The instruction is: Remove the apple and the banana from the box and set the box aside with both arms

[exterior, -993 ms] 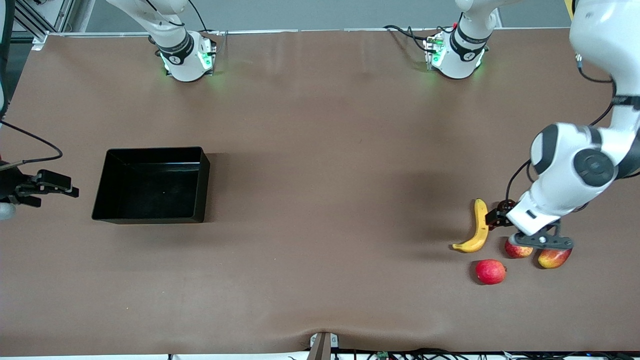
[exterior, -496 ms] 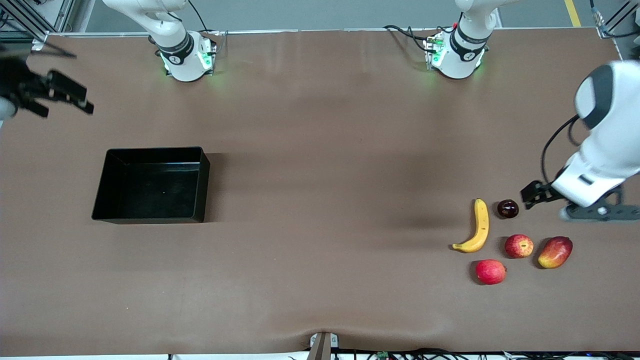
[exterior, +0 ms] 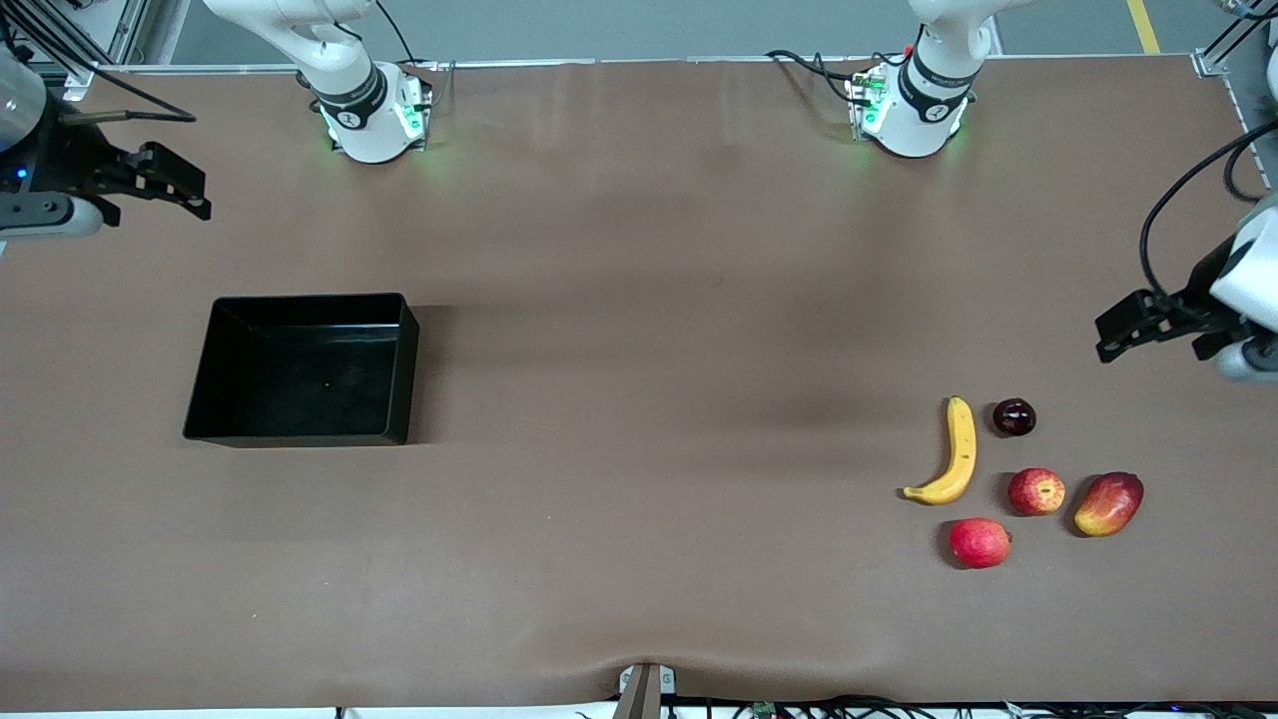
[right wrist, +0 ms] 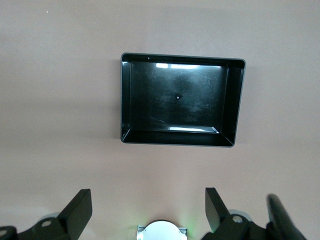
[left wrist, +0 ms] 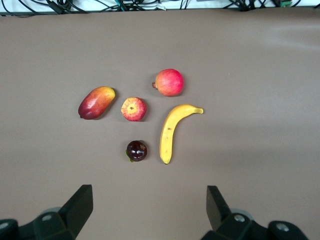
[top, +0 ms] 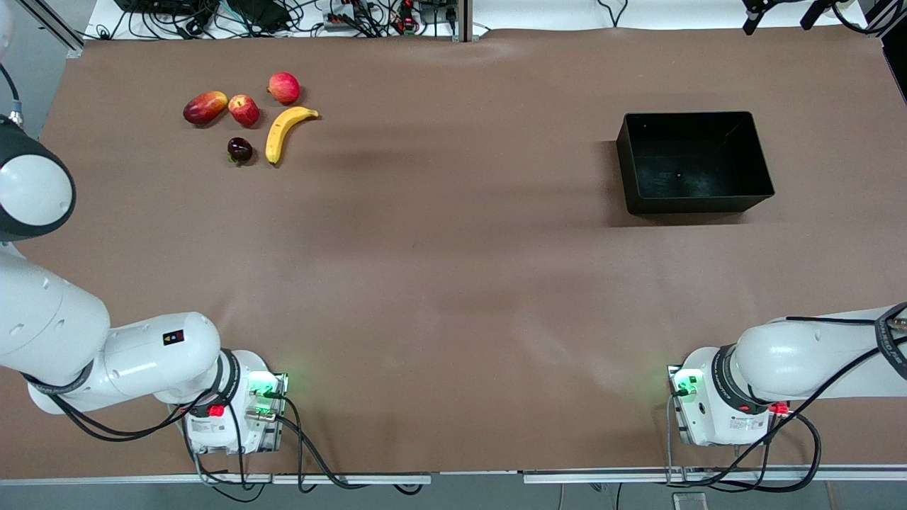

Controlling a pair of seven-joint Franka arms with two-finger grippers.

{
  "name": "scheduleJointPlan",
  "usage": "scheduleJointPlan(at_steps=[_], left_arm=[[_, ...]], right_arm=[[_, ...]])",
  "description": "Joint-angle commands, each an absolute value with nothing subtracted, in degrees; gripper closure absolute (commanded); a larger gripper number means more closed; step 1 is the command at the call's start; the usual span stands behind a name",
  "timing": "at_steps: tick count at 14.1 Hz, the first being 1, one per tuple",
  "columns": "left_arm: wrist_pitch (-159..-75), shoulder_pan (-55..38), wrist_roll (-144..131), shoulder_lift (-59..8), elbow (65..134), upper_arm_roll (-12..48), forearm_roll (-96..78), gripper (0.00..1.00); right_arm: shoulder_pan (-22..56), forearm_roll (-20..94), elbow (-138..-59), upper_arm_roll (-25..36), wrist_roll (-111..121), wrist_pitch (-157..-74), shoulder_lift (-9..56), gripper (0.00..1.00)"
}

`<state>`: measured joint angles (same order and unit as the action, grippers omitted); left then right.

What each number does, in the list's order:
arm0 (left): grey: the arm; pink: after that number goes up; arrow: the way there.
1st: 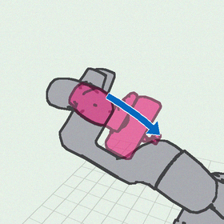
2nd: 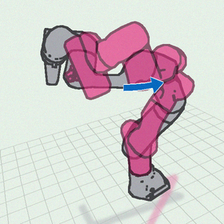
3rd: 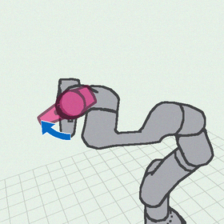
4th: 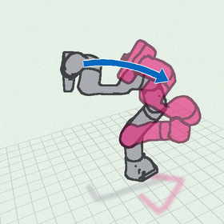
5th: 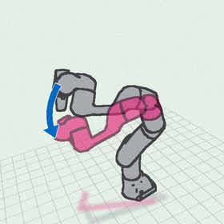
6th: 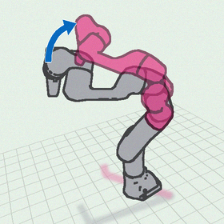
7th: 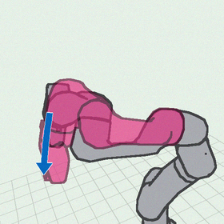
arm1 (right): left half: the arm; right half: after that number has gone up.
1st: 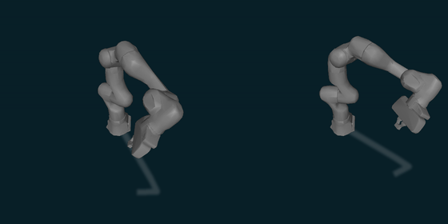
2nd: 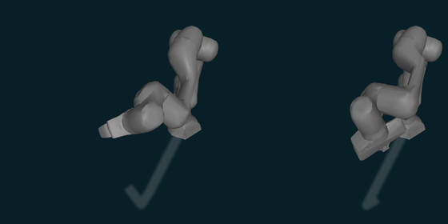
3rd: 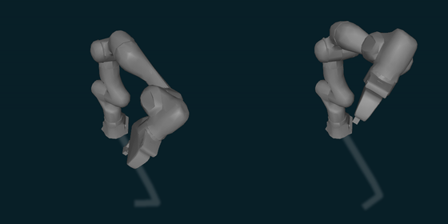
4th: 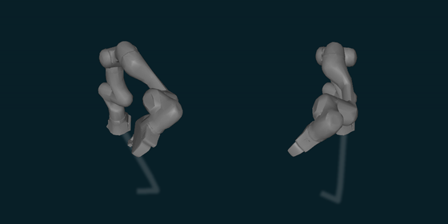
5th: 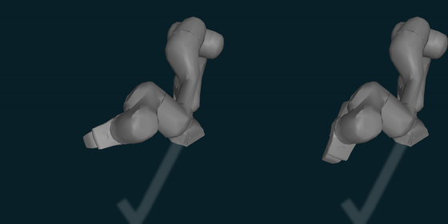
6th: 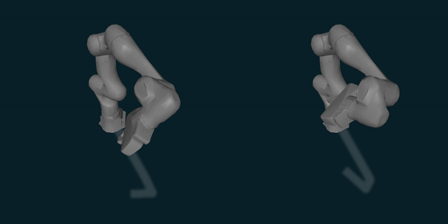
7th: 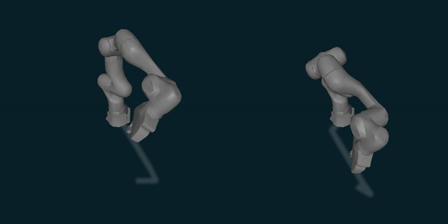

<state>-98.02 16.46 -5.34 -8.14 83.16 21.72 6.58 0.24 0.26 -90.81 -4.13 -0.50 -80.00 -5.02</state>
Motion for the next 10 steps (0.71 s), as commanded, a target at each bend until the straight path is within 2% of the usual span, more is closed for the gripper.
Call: scheduleJointPlan(at_steps=[1,5,10], left_arm=[[-94.06,15.74,-4.84,-4.58,83.50,21.01,5.36,0.00],[-88.16,6.17,-4.22,-2.81,83.67,11.36,4.84,0.00],[-87.54,0.97,-5.19,-0.18,86.30,7.74,4.48,0.00]], right_arm=[[-1.04,0.00,-92.90,-3.51,0.26,-81.56,-7.47,0.00],[-4.75,4.04,-92.90,-3.34,0.26,-81.92,-7.29,0.00],[-4.66,4.04,-92.90,-3.34,0.26,-81.91,-7.38,0.00]])
